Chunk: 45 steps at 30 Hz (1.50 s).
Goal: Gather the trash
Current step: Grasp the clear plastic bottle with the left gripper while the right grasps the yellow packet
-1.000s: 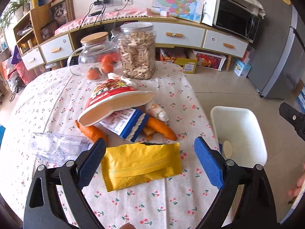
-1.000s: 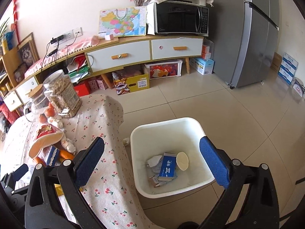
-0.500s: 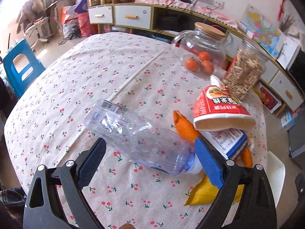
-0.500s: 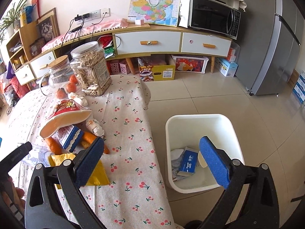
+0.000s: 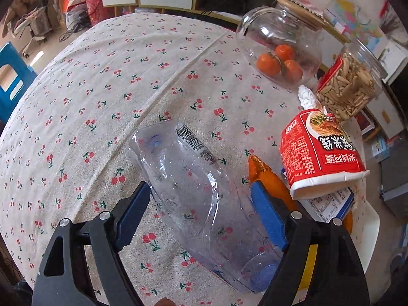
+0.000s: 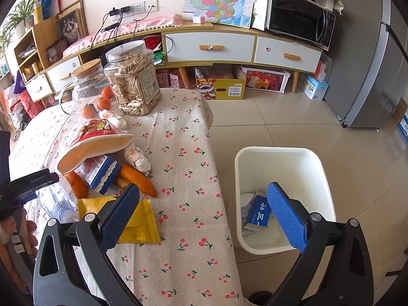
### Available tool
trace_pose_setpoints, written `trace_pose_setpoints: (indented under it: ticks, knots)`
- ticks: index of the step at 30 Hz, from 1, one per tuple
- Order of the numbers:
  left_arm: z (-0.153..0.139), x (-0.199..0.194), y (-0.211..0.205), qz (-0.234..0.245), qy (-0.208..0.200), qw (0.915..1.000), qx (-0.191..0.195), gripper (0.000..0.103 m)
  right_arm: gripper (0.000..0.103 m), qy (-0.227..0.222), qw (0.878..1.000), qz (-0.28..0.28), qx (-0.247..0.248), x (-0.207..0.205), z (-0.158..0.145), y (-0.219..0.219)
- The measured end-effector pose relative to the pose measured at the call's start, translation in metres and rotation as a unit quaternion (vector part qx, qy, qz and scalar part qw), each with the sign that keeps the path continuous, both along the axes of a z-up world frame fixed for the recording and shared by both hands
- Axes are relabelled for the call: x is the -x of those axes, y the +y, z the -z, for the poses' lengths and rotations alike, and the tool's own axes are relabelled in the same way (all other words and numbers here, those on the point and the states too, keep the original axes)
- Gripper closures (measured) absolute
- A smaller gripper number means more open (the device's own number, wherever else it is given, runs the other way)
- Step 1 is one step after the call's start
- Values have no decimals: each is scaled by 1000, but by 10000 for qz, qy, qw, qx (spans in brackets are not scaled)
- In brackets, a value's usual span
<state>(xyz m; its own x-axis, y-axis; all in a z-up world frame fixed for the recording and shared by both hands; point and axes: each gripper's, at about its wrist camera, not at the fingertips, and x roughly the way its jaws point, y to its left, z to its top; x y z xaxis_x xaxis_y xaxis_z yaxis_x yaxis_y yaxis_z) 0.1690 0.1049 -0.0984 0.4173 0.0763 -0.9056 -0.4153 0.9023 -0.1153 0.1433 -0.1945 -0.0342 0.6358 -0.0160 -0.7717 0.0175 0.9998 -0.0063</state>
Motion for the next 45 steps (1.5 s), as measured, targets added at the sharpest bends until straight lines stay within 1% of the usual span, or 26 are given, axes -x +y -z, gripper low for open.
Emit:
trace_pose_setpoints:
  ticks: [3,4,8,12,14,16,20,24,28,31,35,38,39,40,41,43,45]
  knots:
    - [-3,11,-3,566,-13,9984,33,29,7,240,9994,-224,-132,-2,8,11]
    - [-4,14,-3,712,-15,9975,28,40,7,352,9988,-283,-207,-3,12,14]
    - [-12,32,-7,1148,-35,9934,-38,40,7,876,9938,-308,-612,-4,30,24]
    - [-26,49,-16,1462,-305,9887,-145,40,7,1517,9800,-180,-1273,-5,53,36]
    - [-33,55,-16,1522,-454,9872,-171,40,7,1686,9754,-113,-1414,-5,61,46]
    - [-38,60,-17,1563,-593,9858,-129,40,7,1628,9779,-111,-1307,-4,62,58]
    - [-52,65,-17,1735,-846,9812,-20,41,7,1480,9850,-301,-839,0,63,79]
    - [-75,73,-20,1939,-1162,9741,-27,41,7,1507,9860,-397,-598,-2,71,83]
    - [-91,80,-18,2107,-1378,9676,-167,41,7,1573,9858,-484,-343,-7,83,87]
    - [-96,85,-9,2061,-1457,9674,-227,41,6,1442,9876,-576,-229,-10,86,92]
    - [-99,88,13,1801,-1514,9718,-136,41,8,1217,9902,-657,-177,-10,87,94]
    - [-98,88,26,1606,-1479,9759,-36,41,19,994,9925,-717,-23,-5,86,98]
    - [-98,88,29,1566,-1469,9767,3,41,25,936,9929,-728,-18,-3,85,100]
    - [-97,89,30,1540,-1464,9771,31,41,35,871,9935,-734,12,-2,83,100]
    - [-97,89,31,1528,-1464,9773,39,41,39,849,9934,-775,-27,-2,82,99]
    - [-97,90,30,1519,-1473,9774,23,41,70,796,9933,-833,-95,1,78,96]
    - [-98,90,30,1518,-1479,9773,31,41,75,819,9923,-885,-278,2,76,93]
